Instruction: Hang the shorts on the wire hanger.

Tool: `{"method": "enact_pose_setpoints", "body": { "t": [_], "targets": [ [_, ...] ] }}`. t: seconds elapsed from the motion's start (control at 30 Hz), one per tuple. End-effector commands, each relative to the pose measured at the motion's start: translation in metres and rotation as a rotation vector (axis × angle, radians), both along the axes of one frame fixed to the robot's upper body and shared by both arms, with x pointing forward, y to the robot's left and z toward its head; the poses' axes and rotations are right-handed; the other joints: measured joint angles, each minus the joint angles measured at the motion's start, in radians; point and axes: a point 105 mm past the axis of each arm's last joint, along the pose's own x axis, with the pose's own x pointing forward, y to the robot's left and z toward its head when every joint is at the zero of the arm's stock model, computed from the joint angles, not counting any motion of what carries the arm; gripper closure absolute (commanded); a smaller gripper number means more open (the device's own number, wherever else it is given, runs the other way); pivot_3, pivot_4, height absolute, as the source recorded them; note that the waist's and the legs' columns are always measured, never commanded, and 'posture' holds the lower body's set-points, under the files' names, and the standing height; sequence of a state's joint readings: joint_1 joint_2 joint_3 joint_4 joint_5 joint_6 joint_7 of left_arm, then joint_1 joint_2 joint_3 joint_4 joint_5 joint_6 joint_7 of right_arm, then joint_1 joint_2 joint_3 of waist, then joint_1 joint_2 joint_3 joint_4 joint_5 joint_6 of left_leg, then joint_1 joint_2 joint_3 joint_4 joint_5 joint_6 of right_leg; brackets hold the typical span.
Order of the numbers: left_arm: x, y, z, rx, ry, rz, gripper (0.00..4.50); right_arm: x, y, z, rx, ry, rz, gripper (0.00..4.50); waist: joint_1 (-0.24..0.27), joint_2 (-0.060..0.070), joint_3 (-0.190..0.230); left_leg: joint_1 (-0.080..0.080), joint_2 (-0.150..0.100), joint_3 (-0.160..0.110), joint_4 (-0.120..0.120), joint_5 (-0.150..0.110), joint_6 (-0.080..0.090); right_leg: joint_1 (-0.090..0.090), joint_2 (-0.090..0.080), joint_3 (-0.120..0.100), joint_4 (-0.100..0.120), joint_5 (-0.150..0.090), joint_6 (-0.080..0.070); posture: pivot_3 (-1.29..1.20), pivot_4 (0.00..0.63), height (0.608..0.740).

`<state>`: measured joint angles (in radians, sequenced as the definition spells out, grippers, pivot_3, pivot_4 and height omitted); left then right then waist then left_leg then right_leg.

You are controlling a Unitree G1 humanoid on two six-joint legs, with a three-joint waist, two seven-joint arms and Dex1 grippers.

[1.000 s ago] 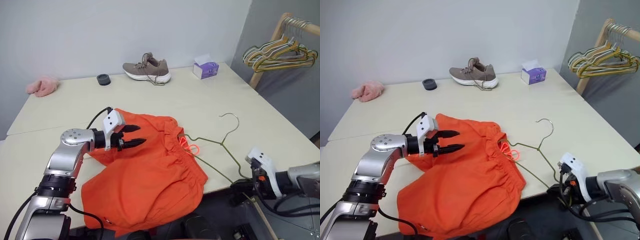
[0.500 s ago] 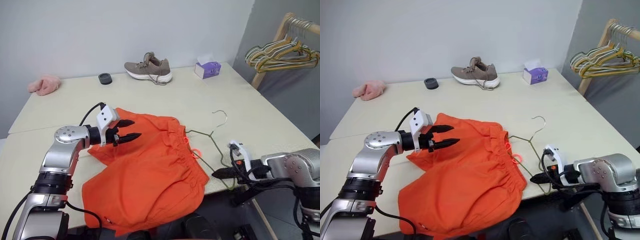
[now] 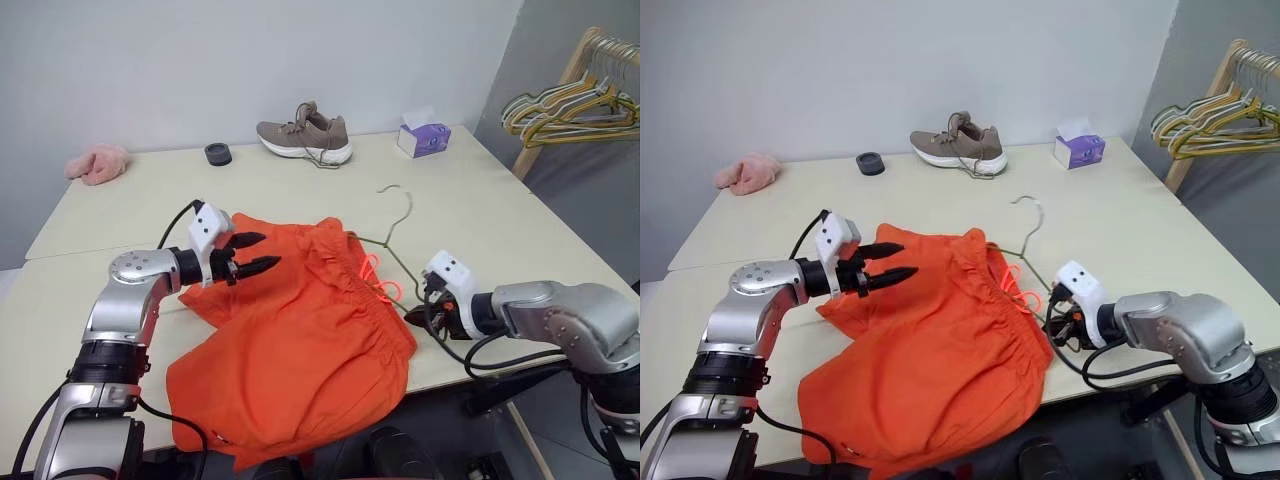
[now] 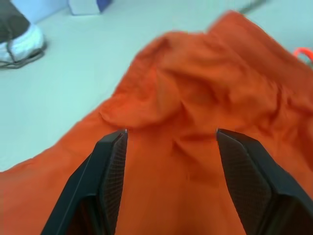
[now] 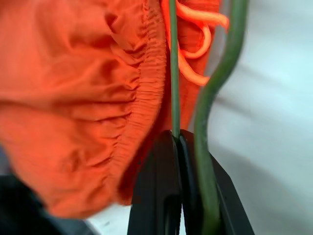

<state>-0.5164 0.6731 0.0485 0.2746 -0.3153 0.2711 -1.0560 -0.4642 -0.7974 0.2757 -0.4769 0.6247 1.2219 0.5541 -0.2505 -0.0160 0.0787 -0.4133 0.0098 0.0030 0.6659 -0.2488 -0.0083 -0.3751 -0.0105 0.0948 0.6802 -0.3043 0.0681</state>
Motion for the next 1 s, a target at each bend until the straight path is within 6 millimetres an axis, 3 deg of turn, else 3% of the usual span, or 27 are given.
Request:
{"method": "enact_pose_setpoints", "body": {
  "t": [0.03,0.1,0.4,0.53,0.77,1.0],
  "targets": [
    [0.003,-0.001,0.03,-0.042,-0.071,-0.025,0.66,0.006,0.009,0.017,-0.088,-0.219,0.144,4.5,0.0,0.0,0.0,0.0,0.0,0.0,0.0,0.0,0.0,0.0,0.0,0.0,0.0,0.0,0.0,-0.25,0.032,0.74],
    [-0.002,-0.006,0.036,-0.01,-0.077,-0.088,0.02,0.007,0.009,0.018,-0.127,-0.272,0.193,4.5,-0.001,-0.001,0.0,0.0,-0.001,0.001,0.0,0.0,0.0,0.0,-0.001,0.0,0.0,0.0,0.0,-0.25,0.028,0.74],
    [-0.017,-0.026,0.035,0.242,-0.125,-0.34,0.02,0.01,0.014,0.026,-0.23,-0.437,0.354,4.5,-0.002,0.0,-0.001,0.0,0.0,0.0,0.0,0.0,0.0,0.0,-0.001,0.0,0.0,0.0,-0.001,-0.25,0.021,0.74],
    [-0.02,-0.038,0.033,0.26,-0.139,-0.4,0.02,0.009,0.017,0.028,-0.25,-0.477,0.398,4.5,-0.002,0.0,-0.001,0.0,-0.001,0.0,0.001,0.0,0.0,0.0,-0.002,0.0,0.001,0.0,-0.001,-0.26,0.021,0.74],
    [-0.029,-0.037,0.005,0.364,-0.078,-0.481,0.02,0.009,0.025,0.044,-0.241,-0.539,0.449,4.5,-0.006,0.0,-0.001,0.0,0.0,0.0,0.001,0.0,0.0,0.0,-0.005,0.0,0.001,0.0,-0.001,-0.27,0.02,0.74],
    [-0.029,-0.036,-0.004,0.393,-0.06,-0.493,0.02,0.007,0.031,0.051,-0.204,-0.548,0.466,4.5,-0.008,-0.001,-0.002,0.0,-0.001,-0.001,0.003,0.0,0.0,0.001,-0.006,-0.001,0.002,0.0,-0.001,-0.27,0.022,0.74]
  ]
}}
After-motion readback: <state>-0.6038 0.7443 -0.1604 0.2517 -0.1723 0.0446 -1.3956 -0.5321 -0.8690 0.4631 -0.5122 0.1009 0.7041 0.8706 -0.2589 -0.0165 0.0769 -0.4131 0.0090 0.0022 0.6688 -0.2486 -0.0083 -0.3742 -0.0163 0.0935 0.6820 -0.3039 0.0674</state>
